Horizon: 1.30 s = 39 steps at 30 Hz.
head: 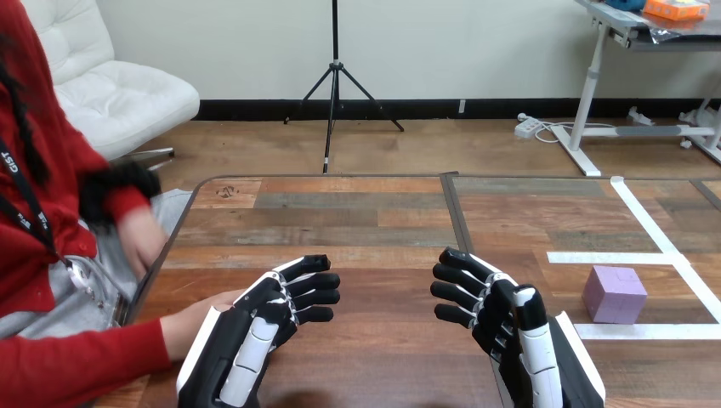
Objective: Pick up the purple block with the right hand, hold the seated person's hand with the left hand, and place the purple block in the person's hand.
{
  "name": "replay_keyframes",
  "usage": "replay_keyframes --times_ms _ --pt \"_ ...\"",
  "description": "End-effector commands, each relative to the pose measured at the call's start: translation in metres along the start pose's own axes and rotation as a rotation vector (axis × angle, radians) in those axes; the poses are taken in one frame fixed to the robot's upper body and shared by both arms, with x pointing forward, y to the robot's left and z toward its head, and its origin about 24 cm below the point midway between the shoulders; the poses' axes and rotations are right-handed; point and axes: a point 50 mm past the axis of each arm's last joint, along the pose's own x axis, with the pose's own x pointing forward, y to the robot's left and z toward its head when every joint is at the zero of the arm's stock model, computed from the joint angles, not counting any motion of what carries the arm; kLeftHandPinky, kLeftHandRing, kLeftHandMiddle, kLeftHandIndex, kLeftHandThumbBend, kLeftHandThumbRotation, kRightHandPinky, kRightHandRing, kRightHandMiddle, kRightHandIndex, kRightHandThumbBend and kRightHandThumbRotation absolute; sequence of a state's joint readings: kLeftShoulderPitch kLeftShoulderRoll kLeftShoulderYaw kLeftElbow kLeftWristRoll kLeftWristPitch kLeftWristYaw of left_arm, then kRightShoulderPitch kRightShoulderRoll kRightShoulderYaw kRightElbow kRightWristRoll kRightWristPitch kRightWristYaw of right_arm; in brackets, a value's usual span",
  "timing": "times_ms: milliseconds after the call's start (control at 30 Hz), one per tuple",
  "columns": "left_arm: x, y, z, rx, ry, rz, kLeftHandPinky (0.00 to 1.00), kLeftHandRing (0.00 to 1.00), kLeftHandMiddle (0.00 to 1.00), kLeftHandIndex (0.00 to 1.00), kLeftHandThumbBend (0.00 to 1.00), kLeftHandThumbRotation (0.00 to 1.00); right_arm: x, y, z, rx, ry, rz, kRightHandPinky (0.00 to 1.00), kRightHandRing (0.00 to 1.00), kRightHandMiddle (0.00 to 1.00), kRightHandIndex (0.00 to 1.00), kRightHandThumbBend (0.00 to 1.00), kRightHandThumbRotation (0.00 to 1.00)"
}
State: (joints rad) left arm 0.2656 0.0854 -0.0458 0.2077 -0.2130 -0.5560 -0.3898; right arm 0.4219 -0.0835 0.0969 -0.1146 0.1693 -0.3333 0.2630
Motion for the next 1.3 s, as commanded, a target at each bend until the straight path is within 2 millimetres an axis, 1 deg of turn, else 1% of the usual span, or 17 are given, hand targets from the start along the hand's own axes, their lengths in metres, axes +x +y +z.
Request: replay_keyframes --times_ms 0,667,1033,1267 --pt "0.0135 0.0019 0.015 0.027 -0.085 -0.011 0.69 0.73 0.73 0.75 0.83 0.89 0.0119 -0.0001 0.0199 -0.003 -0.102 0.012 0.79 0.82 0.83 0.82 0.75 1.0" --pt "0.0156 0.0027 0.0162 0.047 -0.094 -0.017 0.68 0.72 0.73 0.75 0.83 0.9 0.0133 -0.0011 0.0193 -0.013 -0.098 0.016 0.79 0.82 0.83 0.82 0.74 1.0" --pt "0.0173 0.0027 0.0175 0.06 -0.107 -0.016 0.67 0.72 0.73 0.75 0.8 0.92 0.0147 -0.0018 0.0196 -0.026 -0.094 0.016 0.78 0.81 0.83 0.82 0.74 1.0" --pt "0.019 0.0028 0.0182 0.066 -0.112 -0.021 0.65 0.71 0.73 0.75 0.79 0.93 0.0209 -0.0047 0.023 -0.067 -0.097 0.029 0.78 0.82 0.82 0.82 0.73 1.0"
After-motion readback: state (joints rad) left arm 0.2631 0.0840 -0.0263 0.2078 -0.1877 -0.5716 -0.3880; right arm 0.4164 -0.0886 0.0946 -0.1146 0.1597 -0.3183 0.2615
